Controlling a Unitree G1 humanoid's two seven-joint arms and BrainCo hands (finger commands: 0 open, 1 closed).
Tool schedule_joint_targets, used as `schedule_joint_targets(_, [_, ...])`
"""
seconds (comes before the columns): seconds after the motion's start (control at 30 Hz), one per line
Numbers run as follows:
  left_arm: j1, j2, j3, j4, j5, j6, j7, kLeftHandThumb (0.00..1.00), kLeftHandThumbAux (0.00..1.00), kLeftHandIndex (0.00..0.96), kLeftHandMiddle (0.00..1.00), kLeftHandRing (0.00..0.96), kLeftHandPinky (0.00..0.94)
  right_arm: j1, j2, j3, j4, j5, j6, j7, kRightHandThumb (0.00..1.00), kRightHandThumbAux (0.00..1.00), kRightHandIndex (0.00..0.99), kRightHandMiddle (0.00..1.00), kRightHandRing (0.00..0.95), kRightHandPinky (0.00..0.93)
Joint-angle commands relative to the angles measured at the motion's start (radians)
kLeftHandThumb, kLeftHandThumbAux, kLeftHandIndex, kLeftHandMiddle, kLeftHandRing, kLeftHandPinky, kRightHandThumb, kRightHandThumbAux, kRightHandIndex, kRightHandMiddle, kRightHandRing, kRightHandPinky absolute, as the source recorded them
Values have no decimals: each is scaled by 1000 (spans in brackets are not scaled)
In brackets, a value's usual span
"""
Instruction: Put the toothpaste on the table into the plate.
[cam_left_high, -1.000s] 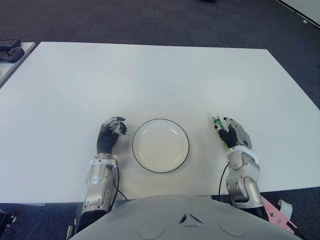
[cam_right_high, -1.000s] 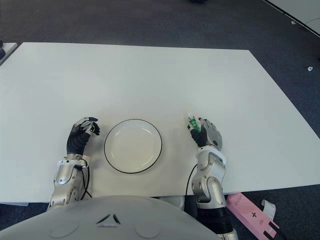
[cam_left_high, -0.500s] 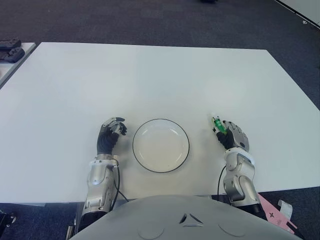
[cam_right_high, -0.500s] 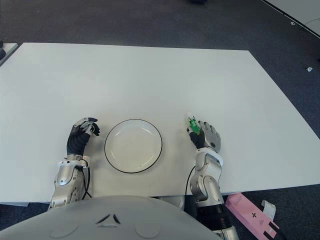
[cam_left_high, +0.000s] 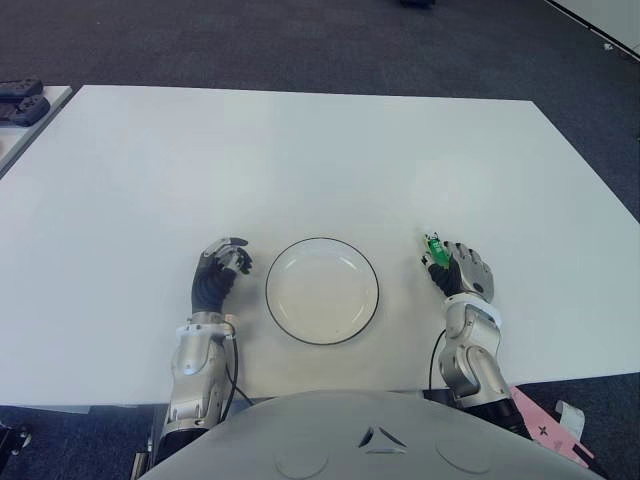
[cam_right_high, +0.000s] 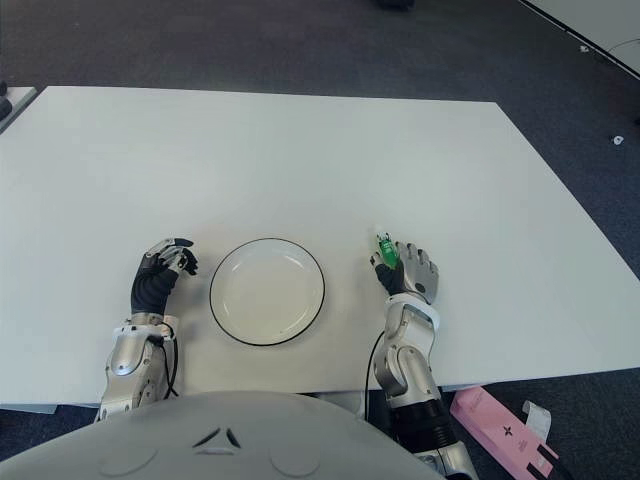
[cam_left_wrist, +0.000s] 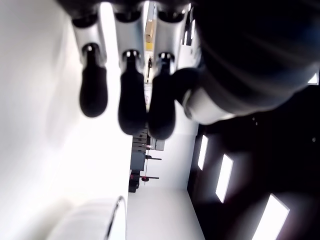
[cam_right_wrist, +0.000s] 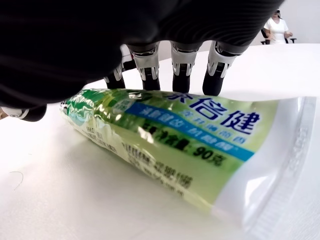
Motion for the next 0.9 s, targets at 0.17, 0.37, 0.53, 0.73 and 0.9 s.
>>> schedule_joint_targets(0.17, [21,0,0,-4,4,41,8,707,716,439,636,622,612,-11,8,47,166,-1,91,29,501,85,0,0,0,0])
schedule_joint_targets(0.37, [32,-5,5,-17,0,56,14,708,716,439,636,622,611,-42,11,77,268,-23,126,-13,525,115,0,0,0,0])
schedule_joint_targets(0.53, [38,-9,8,-28,-3,69,19,709,715,439,636,621,610,-59,9,103,332,-36,139,-57,534,131,0,0,0,0])
schedule_joint_targets(0.73, [41,-14,13,-31,0,67,26,709,715,439,638,624,616,-70,4,130,392,-40,147,-112,548,158,0,0,0,0])
schedule_joint_targets(0.9, [40,-16,16,-27,1,67,30,709,716,439,637,625,618,-75,-1,144,425,-37,144,-148,563,181,0,0,0,0])
